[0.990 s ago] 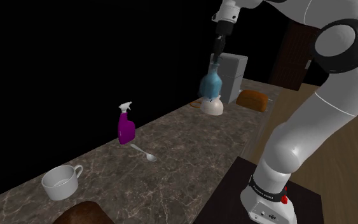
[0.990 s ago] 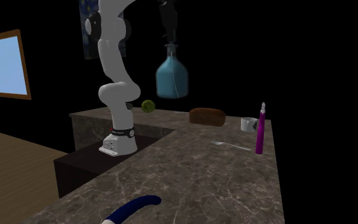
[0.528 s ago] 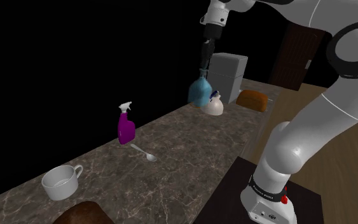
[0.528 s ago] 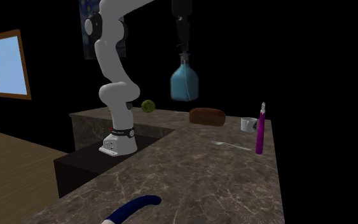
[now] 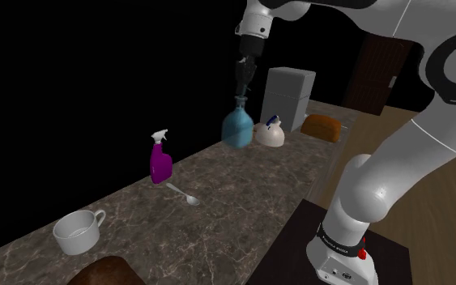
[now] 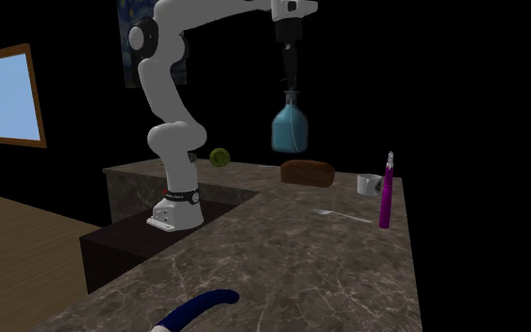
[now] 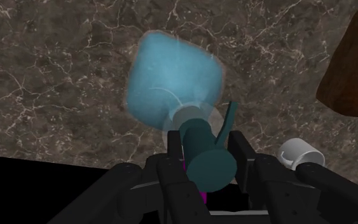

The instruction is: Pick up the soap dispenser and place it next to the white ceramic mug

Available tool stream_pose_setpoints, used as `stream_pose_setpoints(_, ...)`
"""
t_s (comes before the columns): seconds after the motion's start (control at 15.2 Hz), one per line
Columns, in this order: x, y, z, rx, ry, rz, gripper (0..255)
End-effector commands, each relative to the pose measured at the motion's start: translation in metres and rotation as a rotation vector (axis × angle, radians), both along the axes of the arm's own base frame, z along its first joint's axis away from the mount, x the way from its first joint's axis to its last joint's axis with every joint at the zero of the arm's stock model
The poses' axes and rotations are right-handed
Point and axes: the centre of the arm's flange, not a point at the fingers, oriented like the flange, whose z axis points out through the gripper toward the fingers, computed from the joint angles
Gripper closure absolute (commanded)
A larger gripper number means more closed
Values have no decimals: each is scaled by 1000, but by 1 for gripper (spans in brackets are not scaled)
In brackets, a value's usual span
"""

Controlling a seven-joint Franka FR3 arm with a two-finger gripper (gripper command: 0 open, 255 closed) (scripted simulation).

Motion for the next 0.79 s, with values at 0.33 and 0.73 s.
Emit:
stream_pose_setpoints(0.33, 14, 90, -20, 0, -1, -2, 255)
stream_pose_setpoints(0.73, 26, 166, -38, 0, -1, -2, 255)
